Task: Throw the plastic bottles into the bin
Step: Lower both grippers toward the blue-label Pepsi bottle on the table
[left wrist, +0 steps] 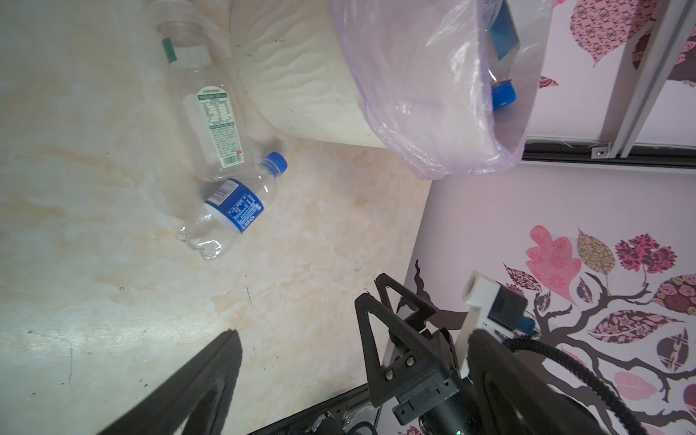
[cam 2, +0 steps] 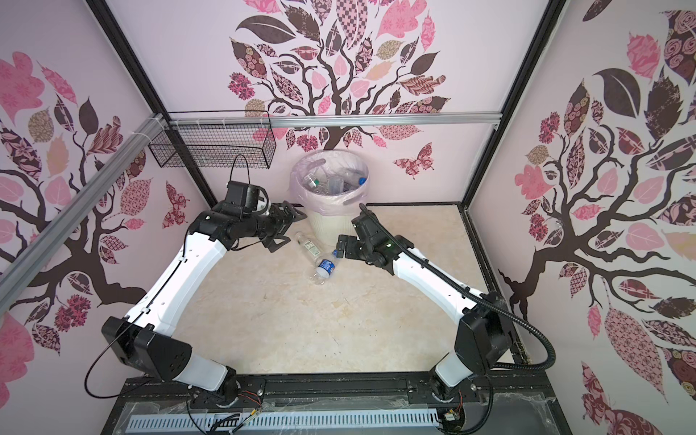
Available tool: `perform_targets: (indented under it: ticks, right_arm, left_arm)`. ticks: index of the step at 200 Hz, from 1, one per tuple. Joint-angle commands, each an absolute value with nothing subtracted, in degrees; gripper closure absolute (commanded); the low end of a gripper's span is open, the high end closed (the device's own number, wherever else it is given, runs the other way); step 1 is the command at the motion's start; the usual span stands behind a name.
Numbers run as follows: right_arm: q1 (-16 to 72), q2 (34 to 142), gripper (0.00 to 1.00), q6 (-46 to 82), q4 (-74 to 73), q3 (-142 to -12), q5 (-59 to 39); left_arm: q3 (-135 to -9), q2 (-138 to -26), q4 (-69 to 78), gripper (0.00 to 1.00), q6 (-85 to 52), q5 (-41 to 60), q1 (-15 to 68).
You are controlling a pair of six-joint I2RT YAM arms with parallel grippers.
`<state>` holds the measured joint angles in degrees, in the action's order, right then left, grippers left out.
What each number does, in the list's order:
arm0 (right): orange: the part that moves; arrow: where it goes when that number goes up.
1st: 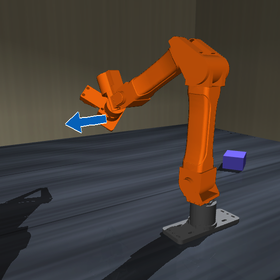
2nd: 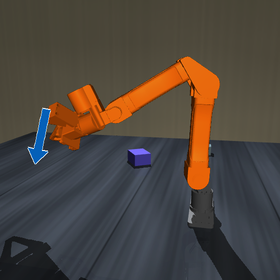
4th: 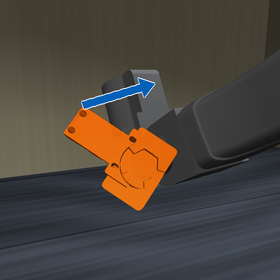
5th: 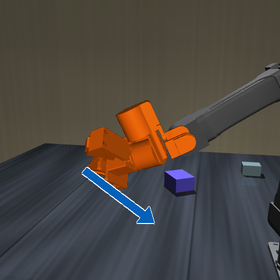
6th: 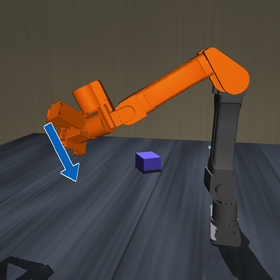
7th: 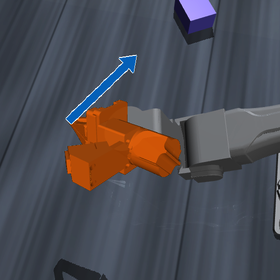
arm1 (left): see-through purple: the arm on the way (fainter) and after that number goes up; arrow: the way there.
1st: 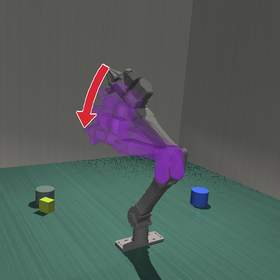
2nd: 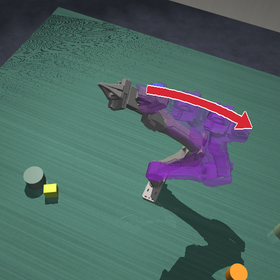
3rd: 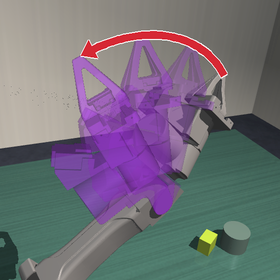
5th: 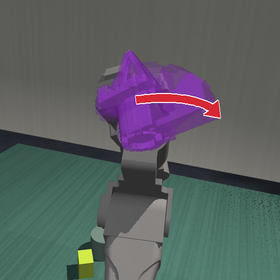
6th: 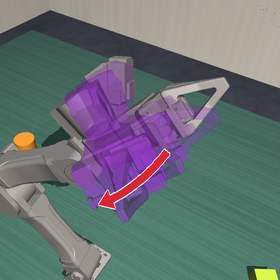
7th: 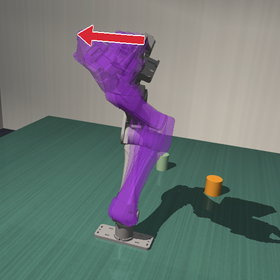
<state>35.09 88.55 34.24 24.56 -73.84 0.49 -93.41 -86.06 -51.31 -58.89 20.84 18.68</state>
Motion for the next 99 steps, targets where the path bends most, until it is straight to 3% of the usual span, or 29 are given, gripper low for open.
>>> perform_targets:
  ticks: [1,99]
  right_arm:
    - [35.1,87.1,0.0,39.7,19.6,-71.7,-3.4]
    - [37.6,101.1,0.0,45.1,21.1,-74.5,-9.1]
  left_arm:
    - [-89.5,-83.8,-50.5,0.03,-59.3,19.0,18.7]
    - [-78.3,-79.3,-47.8,0.03,-61.4,22.9,18.3]
